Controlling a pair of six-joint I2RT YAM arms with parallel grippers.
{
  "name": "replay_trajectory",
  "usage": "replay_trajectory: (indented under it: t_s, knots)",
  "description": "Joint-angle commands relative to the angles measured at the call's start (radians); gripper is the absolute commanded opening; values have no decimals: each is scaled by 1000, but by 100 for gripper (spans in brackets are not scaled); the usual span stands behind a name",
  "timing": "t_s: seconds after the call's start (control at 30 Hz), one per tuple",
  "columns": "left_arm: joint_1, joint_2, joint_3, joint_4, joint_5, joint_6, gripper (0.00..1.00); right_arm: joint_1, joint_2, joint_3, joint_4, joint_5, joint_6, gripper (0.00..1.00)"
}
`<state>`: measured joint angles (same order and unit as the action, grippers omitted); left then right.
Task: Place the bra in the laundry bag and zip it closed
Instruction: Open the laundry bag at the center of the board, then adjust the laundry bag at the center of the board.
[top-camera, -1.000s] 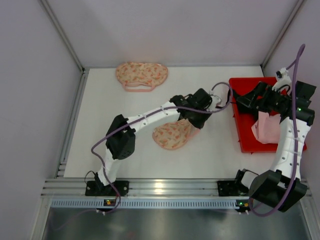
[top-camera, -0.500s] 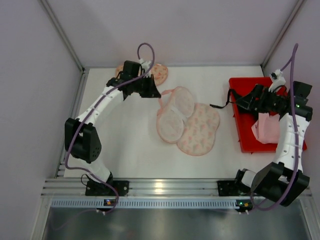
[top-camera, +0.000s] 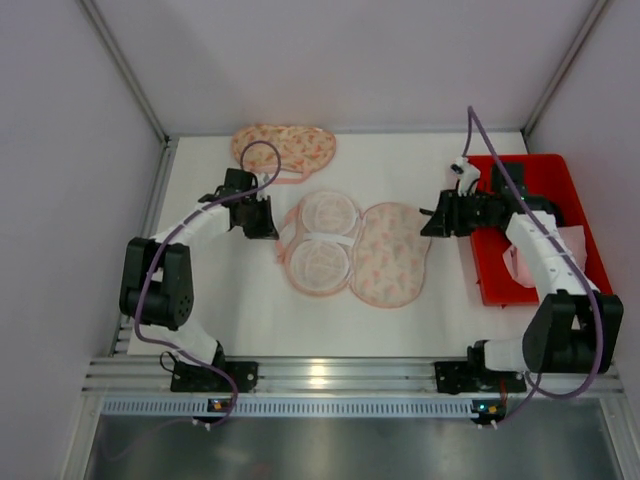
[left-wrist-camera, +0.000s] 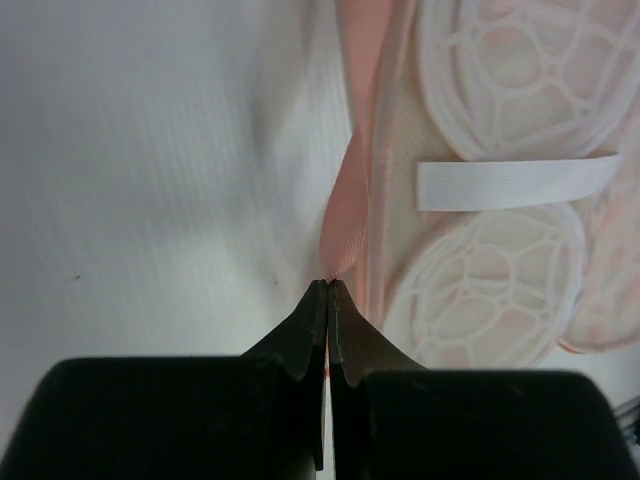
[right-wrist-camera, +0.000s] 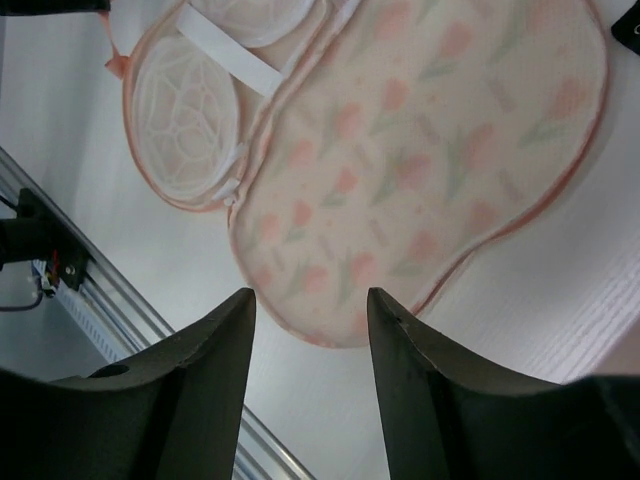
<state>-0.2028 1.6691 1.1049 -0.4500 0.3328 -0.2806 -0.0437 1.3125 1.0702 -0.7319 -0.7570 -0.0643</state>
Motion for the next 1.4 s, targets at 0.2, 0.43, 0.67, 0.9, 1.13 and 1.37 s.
replay_trajectory:
  t_s: [0.2, 0.43, 0.67, 0.9, 1.13, 1.37]
  knots:
    - [69, -58, -31, 74, -105, -5, 19, 206, 249, 79, 112, 140, -48, 34]
    - [97, -175, 19, 71, -101, 90, 79, 274, 367, 113, 156, 264, -45, 33]
    - [43, -71, 35, 121, 71, 28, 69, 308, 485, 148, 202, 331, -31, 34]
    - [-84, 35, -68, 341, 97, -106, 63, 311, 657, 234, 238, 404, -51, 34]
    - [-113, 219, 4, 347, -38, -158, 52, 306, 728, 329, 287, 542, -52, 34]
    - [-103, 354, 159, 349, -46, -152, 51, 288, 803, 438, 247, 602, -35, 33]
